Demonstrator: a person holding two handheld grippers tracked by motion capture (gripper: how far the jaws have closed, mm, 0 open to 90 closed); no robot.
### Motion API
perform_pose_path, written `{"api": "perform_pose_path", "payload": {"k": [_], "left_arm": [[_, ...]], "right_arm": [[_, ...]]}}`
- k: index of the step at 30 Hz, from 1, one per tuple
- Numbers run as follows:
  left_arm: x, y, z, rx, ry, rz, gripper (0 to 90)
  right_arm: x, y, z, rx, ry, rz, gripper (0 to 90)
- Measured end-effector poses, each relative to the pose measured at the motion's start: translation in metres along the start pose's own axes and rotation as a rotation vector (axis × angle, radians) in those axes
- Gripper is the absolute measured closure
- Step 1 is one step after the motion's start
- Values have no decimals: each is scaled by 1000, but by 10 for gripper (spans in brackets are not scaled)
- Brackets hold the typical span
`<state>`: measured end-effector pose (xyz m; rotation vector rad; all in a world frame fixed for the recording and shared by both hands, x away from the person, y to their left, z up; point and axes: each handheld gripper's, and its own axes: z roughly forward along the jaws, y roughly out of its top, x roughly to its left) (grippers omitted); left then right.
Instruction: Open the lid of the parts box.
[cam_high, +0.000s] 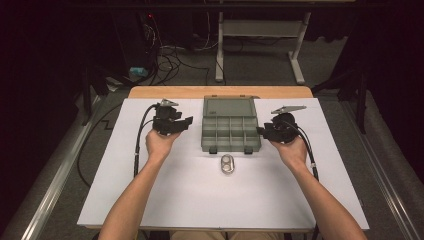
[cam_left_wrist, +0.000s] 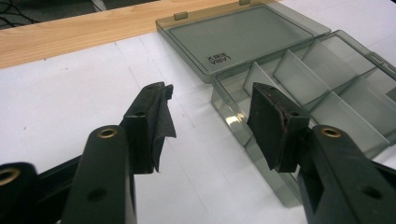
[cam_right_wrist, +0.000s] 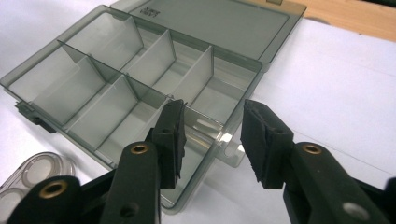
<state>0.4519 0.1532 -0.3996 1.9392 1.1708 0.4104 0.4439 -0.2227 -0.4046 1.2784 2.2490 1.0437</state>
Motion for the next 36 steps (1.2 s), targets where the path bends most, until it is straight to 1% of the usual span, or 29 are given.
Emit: {"api": "perform_pose_path", "payload": {"k": [4,6,9,13,16,19,22,25,27,30,33,36], "left_arm": [[3,-7,-9,-8,2,-3,465],[5,-11,-14,-20,1,-5,462],[7,-18,-20,-21,9,1,457],[10,-28,-28,-34,12,-16,454],[12,-34,-34,-40,21,-10,452],[13,-40,-42,-51,28,-9,449],[14,-48,-48,-62,34,-14,445],[14,-55,-54,-67,50,-3,442],[14,-60,-59,-75,52,-3,439],[14,-68,-66,-86,57,-2,432],[15,-76,-71,-98,62,-9,425],[17,-85,-76,-100,63,-18,421]], "right_arm": [[-2,-3,-8,-24,5,5,562],[-3,-5,-12,-40,12,5,547],[-4,-9,-18,-54,19,8,529],[-6,-15,-23,-64,22,4,510],[-8,-20,-28,-76,27,10,498],[-10,-25,-34,-101,31,12,490],[-12,-31,-37,-106,26,12,476],[-14,-37,-42,-120,26,16,466],[-13,-40,-45,-126,26,19,455],[-14,-46,-49,-140,24,8,432],[-14,-53,-54,-162,20,22,413],[-15,-61,-60,-173,14,24,404]]}}
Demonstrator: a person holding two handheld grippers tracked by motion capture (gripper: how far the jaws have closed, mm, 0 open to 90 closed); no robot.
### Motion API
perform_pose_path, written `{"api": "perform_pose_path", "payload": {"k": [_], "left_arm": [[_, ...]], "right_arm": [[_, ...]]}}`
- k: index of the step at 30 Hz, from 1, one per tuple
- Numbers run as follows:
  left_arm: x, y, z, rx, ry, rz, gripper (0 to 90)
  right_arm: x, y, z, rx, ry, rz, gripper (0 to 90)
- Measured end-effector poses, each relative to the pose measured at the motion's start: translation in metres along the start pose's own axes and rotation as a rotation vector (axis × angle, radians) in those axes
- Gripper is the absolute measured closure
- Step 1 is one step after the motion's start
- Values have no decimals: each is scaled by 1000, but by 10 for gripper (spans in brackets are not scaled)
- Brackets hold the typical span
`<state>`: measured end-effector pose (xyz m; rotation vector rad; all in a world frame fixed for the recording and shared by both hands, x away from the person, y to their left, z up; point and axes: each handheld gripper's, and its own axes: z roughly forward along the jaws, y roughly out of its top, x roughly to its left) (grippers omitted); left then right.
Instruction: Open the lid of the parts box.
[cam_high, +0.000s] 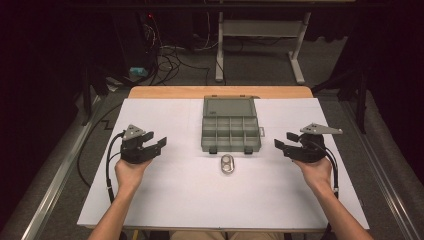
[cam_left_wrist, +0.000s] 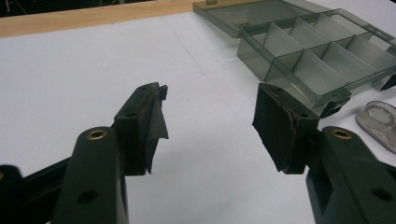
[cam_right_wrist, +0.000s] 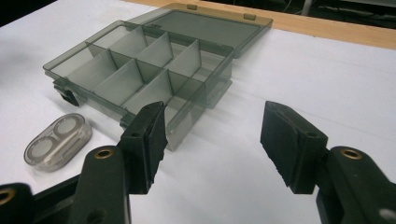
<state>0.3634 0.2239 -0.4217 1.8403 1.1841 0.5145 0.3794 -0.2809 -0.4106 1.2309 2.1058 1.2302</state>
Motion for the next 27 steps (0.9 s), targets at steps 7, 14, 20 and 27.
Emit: {"api": "perform_pose_path", "payload": {"k": [7,14,20,27], "left_arm": [[4,-16,-13,-19,5,-16,416],[6,-36,-35,-59,14,-32,405],[5,-57,-48,-87,16,-35,391],[-2,-73,-52,-94,54,-45,371]], "right_arm": [[-4,-17,-18,-49,-21,16,373],[-5,-44,-38,-112,-43,30,340],[-4,-67,-51,-147,-61,39,303],[-1,-85,-62,-196,-74,46,276]]}}
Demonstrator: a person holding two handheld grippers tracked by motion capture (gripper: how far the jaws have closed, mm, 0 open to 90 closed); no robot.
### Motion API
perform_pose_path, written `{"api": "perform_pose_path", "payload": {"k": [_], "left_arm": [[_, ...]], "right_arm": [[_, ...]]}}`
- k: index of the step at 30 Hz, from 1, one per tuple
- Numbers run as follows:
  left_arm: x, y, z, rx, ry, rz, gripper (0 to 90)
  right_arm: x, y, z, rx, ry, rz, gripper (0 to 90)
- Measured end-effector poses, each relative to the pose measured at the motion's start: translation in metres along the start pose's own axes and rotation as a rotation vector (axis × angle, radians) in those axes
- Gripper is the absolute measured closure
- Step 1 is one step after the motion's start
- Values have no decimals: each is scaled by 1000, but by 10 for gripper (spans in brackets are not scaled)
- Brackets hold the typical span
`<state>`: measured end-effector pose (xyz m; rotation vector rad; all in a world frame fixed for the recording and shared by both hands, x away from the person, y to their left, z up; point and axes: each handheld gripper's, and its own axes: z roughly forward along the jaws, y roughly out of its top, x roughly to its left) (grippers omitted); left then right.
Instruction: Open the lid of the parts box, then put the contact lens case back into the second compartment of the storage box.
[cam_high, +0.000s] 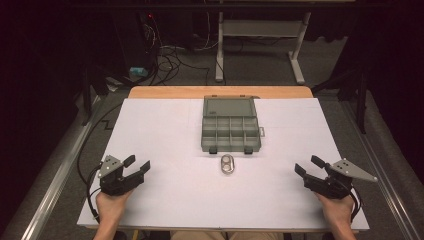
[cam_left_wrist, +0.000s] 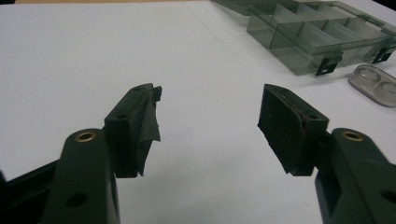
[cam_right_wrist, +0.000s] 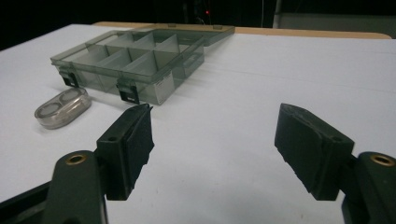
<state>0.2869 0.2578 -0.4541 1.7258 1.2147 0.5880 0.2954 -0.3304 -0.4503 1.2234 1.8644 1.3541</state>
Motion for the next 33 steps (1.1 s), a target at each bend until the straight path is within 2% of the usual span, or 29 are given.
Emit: {"api": "perform_pose_path", "payload": {"k": [2,5,19,27,33], "left_arm": [[-1,-4,-1,0,4,-8,370],[-1,-8,0,9,2,-25,369],[0,-12,-5,-11,5,-52,369],[-1,-11,-6,-17,3,-43,368],[-2,-10,-4,-15,-10,-33,367]], "right_arm": [[1,-3,-2,-5,-10,-18,274],[-1,-7,-6,-31,-8,-2,273],[-1,-8,-5,-24,-34,3,275],[12,1,1,-33,-20,-32,301],[25,7,11,22,7,-47,314]]}}
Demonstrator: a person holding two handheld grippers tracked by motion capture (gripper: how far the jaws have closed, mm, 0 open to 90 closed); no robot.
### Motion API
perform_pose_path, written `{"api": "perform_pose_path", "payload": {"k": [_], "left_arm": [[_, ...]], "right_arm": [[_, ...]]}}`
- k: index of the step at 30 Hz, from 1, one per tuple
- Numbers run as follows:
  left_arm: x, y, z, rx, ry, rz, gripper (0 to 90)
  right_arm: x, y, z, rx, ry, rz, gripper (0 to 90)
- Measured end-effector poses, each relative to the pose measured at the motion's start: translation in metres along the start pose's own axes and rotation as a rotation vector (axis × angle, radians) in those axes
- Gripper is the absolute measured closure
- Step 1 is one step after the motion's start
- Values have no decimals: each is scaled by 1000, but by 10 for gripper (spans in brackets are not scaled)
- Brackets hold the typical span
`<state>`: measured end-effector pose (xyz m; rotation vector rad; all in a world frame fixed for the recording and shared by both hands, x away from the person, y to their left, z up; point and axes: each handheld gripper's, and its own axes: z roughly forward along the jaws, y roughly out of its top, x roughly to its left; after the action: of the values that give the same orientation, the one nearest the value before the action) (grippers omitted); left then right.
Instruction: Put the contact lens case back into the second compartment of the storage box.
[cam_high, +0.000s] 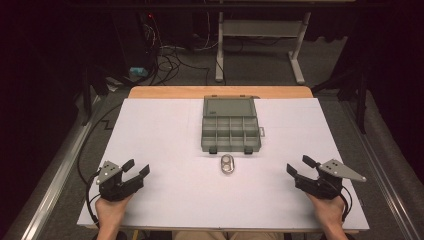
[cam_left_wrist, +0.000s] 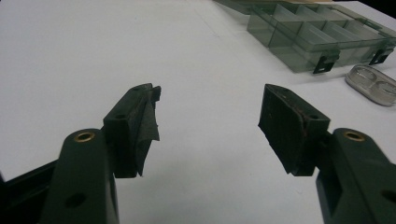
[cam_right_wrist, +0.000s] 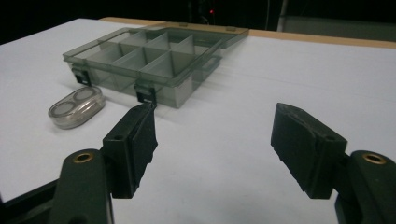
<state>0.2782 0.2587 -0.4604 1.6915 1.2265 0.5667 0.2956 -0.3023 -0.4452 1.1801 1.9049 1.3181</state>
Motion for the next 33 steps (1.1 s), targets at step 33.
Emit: {"api": "perform_pose_path", "payload": {"k": [33], "left_arm": [[1,0,1,0,-1,-6,366]], "right_arm": [[80,37,85,383,206,-93,449]]}}
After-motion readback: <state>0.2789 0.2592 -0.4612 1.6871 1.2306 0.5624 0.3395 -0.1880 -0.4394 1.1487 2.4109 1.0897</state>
